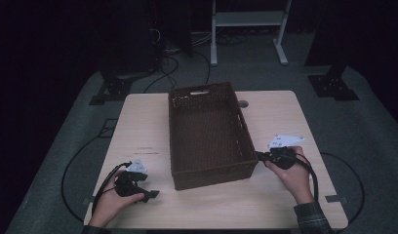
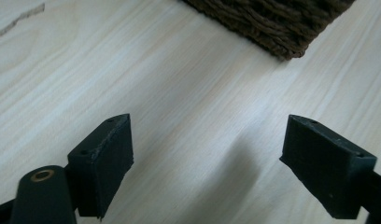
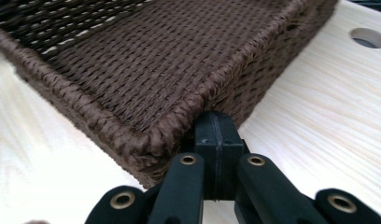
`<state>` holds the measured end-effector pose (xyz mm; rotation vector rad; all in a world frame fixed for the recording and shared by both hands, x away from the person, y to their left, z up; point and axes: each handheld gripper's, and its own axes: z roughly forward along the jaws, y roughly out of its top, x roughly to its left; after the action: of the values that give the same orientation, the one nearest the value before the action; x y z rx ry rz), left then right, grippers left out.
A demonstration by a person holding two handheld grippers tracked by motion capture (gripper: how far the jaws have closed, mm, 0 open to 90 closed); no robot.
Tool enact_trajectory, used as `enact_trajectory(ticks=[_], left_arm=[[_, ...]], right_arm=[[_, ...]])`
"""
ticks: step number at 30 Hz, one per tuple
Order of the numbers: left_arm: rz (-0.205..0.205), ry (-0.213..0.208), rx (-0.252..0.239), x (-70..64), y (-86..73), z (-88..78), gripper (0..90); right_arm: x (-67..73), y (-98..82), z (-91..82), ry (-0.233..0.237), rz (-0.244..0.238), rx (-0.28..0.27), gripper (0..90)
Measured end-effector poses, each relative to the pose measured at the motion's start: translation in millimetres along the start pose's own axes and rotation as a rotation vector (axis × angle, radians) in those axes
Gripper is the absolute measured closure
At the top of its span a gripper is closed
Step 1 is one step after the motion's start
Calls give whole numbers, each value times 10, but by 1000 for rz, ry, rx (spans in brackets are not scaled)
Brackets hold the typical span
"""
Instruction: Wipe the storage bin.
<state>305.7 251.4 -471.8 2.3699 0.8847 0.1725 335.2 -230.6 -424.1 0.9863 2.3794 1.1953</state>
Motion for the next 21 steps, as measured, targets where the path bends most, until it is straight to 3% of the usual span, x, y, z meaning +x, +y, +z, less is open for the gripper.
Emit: enact_trajectory(ticks=[1, 4, 7, 12, 16, 21], left_arm=[[17, 2, -2, 3, -18, 12, 104], [16, 17, 25, 29, -44, 42, 96], [8, 20, 17, 48, -59, 49, 90], [34, 39, 4, 63, -83, 66, 68], [64, 73, -3, 43, -110, 104, 32], [67, 70, -31, 51, -141, 108, 2]], right_arm=[[17, 6, 7, 4, -10, -2, 897], [79, 27, 25, 19, -24, 4, 897], [131, 41, 44, 31, -37, 7, 896], [164, 49, 59, 39, -45, 11, 896], [126, 16, 28, 14, -23, 0, 861], [91, -109, -19, -63, -3, 4, 738]])
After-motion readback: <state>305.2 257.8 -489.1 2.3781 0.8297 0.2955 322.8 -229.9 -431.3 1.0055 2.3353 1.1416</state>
